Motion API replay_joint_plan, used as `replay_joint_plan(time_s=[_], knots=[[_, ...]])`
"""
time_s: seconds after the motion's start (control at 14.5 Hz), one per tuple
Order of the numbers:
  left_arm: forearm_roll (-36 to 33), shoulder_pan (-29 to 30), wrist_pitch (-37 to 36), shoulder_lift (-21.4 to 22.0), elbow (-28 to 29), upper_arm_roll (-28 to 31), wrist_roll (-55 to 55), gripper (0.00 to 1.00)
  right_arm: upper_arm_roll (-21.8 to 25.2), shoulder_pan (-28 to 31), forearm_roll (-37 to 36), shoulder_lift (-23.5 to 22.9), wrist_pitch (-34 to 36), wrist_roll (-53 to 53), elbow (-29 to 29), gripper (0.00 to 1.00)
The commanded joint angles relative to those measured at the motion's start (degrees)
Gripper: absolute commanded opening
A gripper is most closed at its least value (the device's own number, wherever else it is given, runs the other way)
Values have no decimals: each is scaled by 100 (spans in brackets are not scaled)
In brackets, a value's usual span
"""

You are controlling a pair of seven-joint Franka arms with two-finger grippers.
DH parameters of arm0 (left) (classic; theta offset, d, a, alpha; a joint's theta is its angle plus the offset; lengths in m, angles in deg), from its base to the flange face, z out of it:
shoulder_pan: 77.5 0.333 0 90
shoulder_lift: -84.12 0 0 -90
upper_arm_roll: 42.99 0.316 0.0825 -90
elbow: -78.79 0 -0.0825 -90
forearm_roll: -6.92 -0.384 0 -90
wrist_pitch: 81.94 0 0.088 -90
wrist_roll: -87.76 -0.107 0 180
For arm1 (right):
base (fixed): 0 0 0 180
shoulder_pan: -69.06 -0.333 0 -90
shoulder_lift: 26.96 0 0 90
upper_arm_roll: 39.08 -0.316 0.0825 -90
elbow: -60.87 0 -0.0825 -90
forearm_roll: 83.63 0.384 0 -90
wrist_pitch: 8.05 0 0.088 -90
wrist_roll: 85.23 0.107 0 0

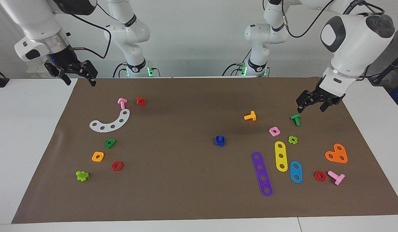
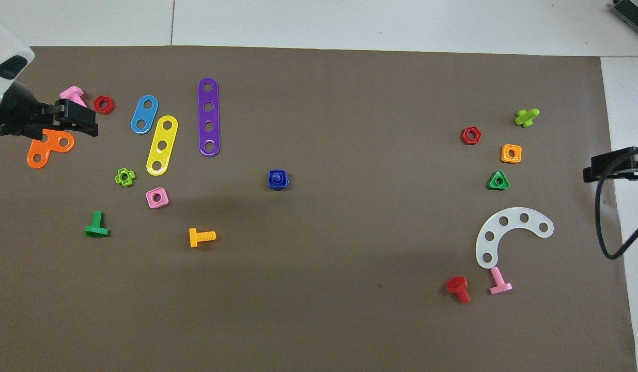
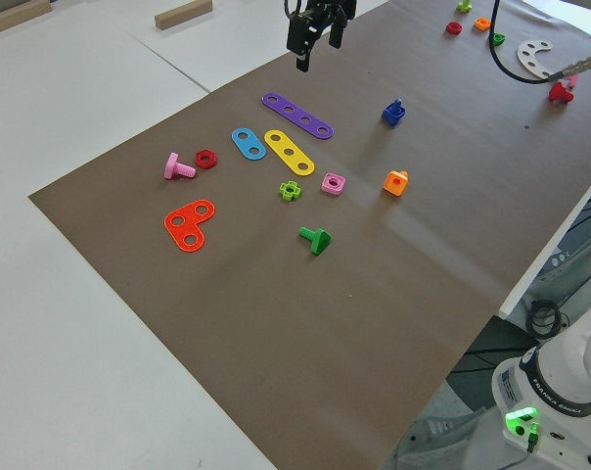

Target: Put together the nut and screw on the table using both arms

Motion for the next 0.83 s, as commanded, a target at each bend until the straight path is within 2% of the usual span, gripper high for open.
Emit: replay_joint_plan(time_s=[0.0,0.21,0.76], knots=[[-191,33,-248,309,186,-4,-58,100,-47,61,-114,117,-132,-156,-163,100],[-638,-55,-408,379,194,-39,-84,100,-47,61,-114,117,-141,-156,-172,100],[-596,-3,-320,414,247,-65,-656,100,-47,61,-106,135,-132,-156,-207,100]])
